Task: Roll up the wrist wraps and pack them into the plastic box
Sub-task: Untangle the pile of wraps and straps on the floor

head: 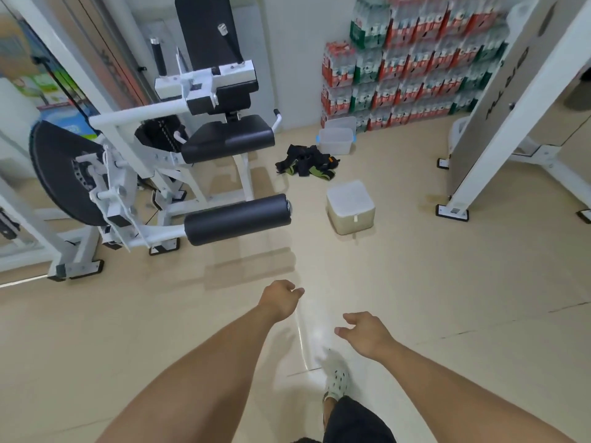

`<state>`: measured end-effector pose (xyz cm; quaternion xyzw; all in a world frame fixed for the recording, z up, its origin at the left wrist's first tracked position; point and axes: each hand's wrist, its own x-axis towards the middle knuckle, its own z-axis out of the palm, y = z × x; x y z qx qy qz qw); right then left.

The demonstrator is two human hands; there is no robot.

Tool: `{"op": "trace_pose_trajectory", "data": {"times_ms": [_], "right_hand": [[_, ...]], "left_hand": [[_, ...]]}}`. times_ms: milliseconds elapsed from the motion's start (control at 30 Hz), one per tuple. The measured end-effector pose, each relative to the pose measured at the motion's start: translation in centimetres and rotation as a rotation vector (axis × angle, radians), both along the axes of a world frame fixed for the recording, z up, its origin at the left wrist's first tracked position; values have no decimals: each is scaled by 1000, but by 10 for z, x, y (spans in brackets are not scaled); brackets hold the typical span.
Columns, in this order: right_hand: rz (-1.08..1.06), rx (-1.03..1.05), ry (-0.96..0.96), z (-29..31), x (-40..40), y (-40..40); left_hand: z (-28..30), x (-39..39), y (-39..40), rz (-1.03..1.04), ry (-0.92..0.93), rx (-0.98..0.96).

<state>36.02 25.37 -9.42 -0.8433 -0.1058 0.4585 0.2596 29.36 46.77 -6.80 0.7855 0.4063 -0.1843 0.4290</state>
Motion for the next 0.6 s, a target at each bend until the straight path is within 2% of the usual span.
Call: {"op": "trace_pose_trajectory", "data": {"times_ms": [233, 467, 600], "right_hand": [[29, -25, -62, 21, 137, 71], [13, -22, -106, 18, 242, 157], [-67, -13, -134, 25, 305, 201]], "left_hand": [[18, 122, 66, -37, -22, 44], [-4, 230, 142, -30, -22, -3], [-12, 300, 191, -34, -34, -15]]}}
